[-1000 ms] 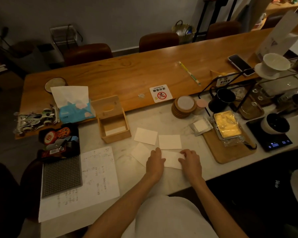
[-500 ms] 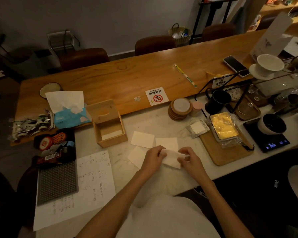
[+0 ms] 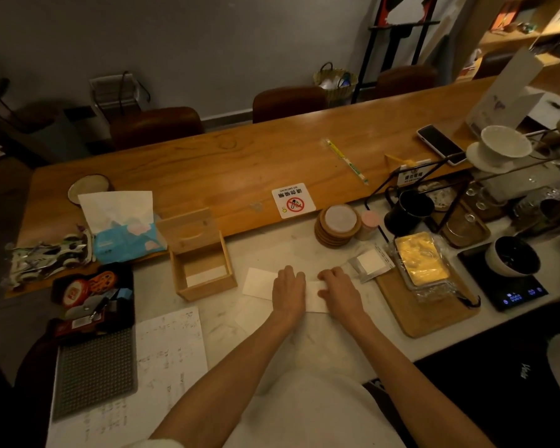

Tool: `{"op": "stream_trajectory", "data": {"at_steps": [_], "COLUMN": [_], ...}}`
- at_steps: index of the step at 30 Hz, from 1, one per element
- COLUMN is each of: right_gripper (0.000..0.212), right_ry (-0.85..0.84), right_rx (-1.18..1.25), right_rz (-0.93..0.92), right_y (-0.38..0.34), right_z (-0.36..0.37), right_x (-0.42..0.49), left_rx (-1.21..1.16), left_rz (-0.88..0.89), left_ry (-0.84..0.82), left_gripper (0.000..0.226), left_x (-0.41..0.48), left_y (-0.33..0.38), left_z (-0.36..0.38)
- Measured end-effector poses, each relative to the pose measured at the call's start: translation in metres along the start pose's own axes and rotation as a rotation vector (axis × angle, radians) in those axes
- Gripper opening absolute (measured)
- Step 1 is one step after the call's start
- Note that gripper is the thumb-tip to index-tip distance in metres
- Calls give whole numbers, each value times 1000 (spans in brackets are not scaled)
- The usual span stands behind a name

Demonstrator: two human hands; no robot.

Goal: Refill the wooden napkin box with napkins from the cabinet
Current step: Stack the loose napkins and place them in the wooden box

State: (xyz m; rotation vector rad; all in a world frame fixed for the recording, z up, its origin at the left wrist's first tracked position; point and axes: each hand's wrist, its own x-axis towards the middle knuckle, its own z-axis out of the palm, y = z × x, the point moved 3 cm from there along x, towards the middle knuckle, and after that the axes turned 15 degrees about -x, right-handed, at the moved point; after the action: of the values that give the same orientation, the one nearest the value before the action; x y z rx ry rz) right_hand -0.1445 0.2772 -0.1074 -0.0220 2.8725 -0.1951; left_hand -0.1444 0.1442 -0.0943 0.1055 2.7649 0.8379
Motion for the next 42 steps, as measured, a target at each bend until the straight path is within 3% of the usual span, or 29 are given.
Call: {"op": "stream_trajectory", "data": {"at_steps": [6, 9, 13, 19, 23, 29, 32, 35, 38, 42], "right_gripper": [24, 20, 33, 31, 32, 32, 29, 28, 37, 40], "right_ry": [-54, -140, -165, -212, -245, -287, -267, -266, -342, -230], "right_rx": [-100, 142, 437, 295, 255, 132, 196, 264, 245, 196], "right_rz": [-36, -15, -124, -114, -66, -42, -22, -25, -25, -22], "right_y": [2, 6, -12, -80, -97, -66, -56, -77, -94, -99], "right_z": [-3, -8, -38, -34, -19, -66, -89, -77, -37, -4], "right_x": [9, 6, 6, 38, 41, 41, 46, 54, 52, 34], "left_rx": [125, 80, -108, 423, 562, -34, -207, 59, 317, 520], "left_rz": [66, 95, 85, 87, 93, -115, -154, -96, -60, 24], "left_ry": [-28, -74, -22, -197, -336, -639, -672, -580, -593, -515], "left_gripper": [28, 30, 37, 30, 27, 30, 25, 23, 33, 37], "left_x": [7, 5, 8, 37, 48, 61, 69, 77, 69, 61], "left_y": [7, 4, -13, -26, -22, -7, -6, -22, -35, -43], "left_z": [-4, -13, -53, -91, -90, -117, -134, -129, -108, -82]}}
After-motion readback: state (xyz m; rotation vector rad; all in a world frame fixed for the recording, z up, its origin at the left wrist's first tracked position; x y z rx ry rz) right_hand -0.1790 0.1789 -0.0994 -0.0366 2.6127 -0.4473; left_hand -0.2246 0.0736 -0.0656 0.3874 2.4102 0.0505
